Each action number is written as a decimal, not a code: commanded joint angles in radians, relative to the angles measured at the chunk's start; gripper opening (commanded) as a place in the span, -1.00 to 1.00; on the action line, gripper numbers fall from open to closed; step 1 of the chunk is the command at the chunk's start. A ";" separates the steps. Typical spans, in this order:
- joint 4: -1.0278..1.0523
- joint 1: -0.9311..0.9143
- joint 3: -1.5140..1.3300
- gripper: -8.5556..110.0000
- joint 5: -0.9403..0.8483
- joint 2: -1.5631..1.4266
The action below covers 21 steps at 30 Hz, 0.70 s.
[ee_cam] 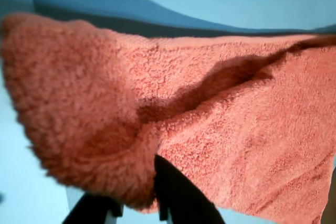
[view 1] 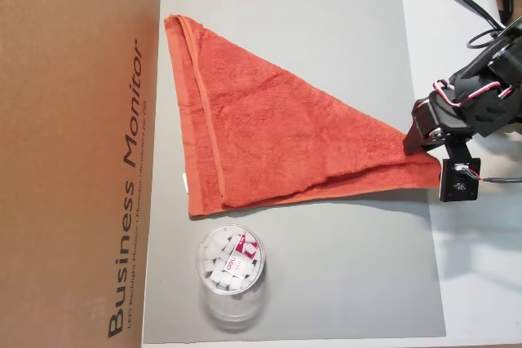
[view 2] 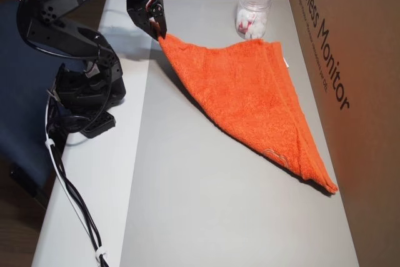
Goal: Fold the blanket.
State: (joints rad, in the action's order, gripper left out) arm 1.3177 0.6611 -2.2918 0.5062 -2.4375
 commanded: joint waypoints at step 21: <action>0.189 0.046 0.244 -0.86 0.268 -0.268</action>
State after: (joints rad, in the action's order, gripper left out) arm 1.4511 0.6811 -2.1384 0.7501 -2.6891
